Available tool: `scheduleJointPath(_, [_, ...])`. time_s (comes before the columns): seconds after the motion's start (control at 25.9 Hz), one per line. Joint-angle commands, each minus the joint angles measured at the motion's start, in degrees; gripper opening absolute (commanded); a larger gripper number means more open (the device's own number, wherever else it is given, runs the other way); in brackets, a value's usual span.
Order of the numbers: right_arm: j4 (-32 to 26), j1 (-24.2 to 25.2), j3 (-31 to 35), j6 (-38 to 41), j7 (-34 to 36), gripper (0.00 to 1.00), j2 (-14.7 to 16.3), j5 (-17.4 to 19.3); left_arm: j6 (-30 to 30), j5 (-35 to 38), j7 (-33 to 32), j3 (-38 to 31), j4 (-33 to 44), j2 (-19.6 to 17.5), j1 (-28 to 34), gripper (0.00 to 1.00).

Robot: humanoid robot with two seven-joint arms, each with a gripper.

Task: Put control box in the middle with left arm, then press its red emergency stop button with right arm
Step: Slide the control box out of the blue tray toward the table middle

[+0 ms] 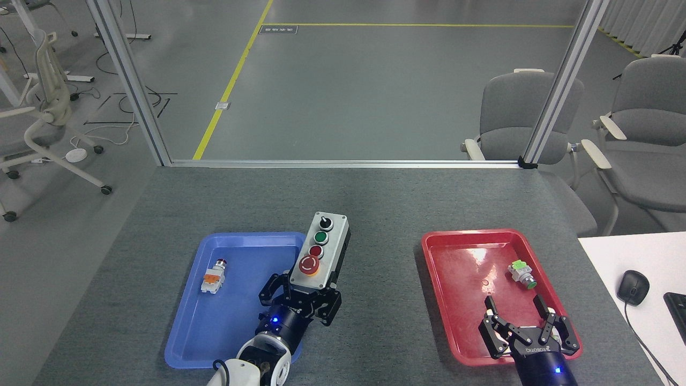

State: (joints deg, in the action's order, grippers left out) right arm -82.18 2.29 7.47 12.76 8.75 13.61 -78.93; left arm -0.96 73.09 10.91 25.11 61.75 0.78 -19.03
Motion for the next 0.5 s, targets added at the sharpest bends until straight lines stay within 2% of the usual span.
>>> scheduleJointPath(0.0, [0.00,0.00,0.00,-0.02,-0.04,0.99,0.01,0.00,1.31,2.50,0.16,2.23,-5.41,3.61,-1.53,0.00])
scheduleJointPath(0.15, [0.00,0.00,0.00,-0.02,-0.04,0.98,-0.17,0.00,1.66,6.80,0.16,2.23,-12.18,6.95,-3.56,0.00])
scheduleJointPath(0.46, [0.00,0.00,-0.09,-0.02,-0.13,0.98,-0.17,0.00,5.35,7.24,0.16,10.58,-15.08,7.13,-4.70,0.00])
